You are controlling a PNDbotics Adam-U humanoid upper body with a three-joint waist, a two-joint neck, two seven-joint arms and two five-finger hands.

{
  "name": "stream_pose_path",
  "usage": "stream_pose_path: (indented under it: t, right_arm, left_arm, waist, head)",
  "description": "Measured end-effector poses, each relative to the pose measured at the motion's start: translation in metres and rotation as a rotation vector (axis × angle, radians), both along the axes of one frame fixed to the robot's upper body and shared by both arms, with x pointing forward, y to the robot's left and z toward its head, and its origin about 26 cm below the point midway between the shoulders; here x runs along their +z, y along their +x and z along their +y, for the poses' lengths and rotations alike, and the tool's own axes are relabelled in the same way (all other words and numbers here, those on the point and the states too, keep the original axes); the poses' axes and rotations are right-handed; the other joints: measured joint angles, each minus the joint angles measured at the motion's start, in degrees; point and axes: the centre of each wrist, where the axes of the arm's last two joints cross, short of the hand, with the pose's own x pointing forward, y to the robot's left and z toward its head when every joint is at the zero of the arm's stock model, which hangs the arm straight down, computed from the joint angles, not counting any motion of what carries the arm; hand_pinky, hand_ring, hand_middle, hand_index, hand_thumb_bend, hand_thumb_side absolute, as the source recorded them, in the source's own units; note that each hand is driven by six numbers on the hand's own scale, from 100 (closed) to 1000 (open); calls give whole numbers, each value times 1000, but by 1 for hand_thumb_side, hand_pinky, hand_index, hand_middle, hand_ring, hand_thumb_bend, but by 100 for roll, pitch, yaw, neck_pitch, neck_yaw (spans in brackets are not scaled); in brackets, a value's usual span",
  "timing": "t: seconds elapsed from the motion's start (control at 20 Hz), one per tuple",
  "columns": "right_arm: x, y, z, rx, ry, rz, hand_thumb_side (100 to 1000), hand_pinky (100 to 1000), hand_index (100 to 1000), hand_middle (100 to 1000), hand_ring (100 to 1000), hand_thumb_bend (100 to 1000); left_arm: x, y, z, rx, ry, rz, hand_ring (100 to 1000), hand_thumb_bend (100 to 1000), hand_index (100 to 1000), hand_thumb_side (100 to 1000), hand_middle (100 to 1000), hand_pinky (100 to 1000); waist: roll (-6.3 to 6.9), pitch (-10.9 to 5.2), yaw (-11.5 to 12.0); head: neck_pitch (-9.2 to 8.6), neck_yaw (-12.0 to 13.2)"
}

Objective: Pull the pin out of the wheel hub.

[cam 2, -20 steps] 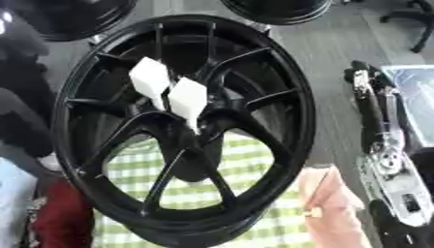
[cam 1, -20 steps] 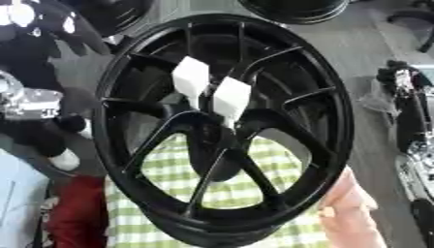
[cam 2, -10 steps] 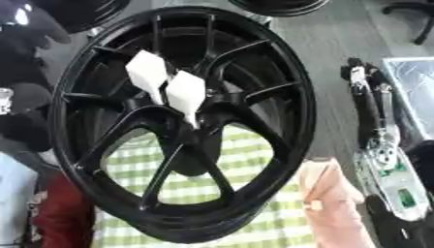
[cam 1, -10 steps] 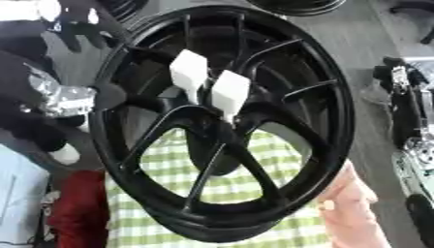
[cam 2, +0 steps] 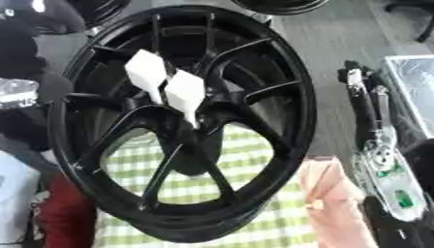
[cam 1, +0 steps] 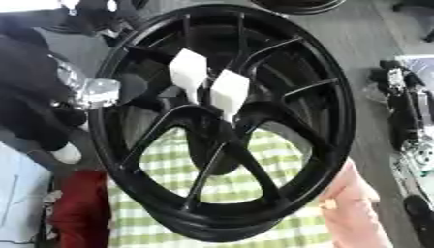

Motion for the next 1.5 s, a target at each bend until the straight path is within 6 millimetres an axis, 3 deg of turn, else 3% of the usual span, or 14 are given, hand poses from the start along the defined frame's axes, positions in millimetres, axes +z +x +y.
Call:
stream_pose_path:
  t: [0.25,0.75,1.1,1.5]
  right_arm:
    - [0,0,0,0,0,1,729,946,779,687,816,100]
    - [-3,0,1,-2,8,8,729,947,779,688,816,100]
    - [-4,1,2,4,10,11,728,947,779,688,817,100]
    - [-5,2,4,7,16,15,731,948,779,688,817,100]
  left_arm:
    - [8,-5,-12,-5,-14,-105,863,429,921,560,896,819]
    - [7,-7,-34,24,-19,-140,861,405,882,596,887,810]
    - [3,24,-32,74,-21,-52,868,412,877,612,867,806]
    - [1,52,-19,-22,31,92,874,431,871,682,862,806]
  waist:
    - [0,-1,-6]
    - [-5,-2,4]
    - [-40,-3,-15]
    - [-40,-3,-43]
  head:
    - [1,5]
    - [1,82]
    - [-14,105]
    - [-104,124]
